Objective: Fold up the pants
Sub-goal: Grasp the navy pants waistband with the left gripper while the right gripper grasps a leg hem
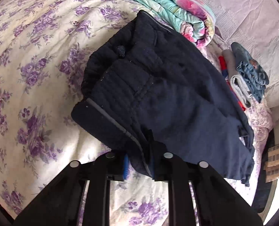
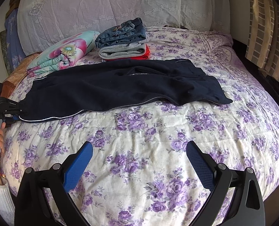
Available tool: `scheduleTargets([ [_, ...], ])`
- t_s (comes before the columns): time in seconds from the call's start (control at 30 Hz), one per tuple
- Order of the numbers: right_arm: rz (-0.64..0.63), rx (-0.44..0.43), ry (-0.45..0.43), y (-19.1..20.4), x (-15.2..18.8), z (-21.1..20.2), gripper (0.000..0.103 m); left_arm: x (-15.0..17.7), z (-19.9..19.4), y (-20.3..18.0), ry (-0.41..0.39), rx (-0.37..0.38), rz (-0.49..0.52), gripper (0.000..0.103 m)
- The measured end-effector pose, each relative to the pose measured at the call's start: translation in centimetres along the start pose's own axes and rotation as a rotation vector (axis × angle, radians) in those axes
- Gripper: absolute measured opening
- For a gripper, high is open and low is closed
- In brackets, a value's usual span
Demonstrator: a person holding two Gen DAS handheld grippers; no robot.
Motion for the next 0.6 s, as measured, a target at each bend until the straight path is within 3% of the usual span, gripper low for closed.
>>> scheduleTargets([
  [0.17,-0.005,0.007,-0.006,-3.0,-0.7,-0.4,0.100,1.6,-2.9,-0.5,-0.131,-0.011,0.069,0.013],
  [0.3,0.083,-0.028,0.041,-9.1,-3.9,1.2,0.100,2.1,-3.2,0.6,-0.168,-0.047,0.068,0.013],
  [0.43,0.230,-0.076,0.131,-16.0,-7.1,6.6,0.100,2.1,-2.3,0.8,-0.164,-0.084,0.091,0.013],
  [0.53,0.373,-0.118,0.235,-19.9,-7.5,11.8,0.099,1.9,-1.8,0.7,-0.160,-0.094,0.106,0.013],
  [0.6,0.485,-0.166,0.283,-21.5,-6.7,14.3,0.087,1.7,-1.7,0.8,-0.152,-0.088,0.111,0.013],
])
Point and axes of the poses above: each gripper's, at about its wrist camera, not at the fingertips, and z roughly the way its jaws point, y to its left, x to its underside, the point moved 1 cm from there along z, roughly the way its jaws point, and after that the axes turned 4 degrees about -z, right-handed, at the moved point
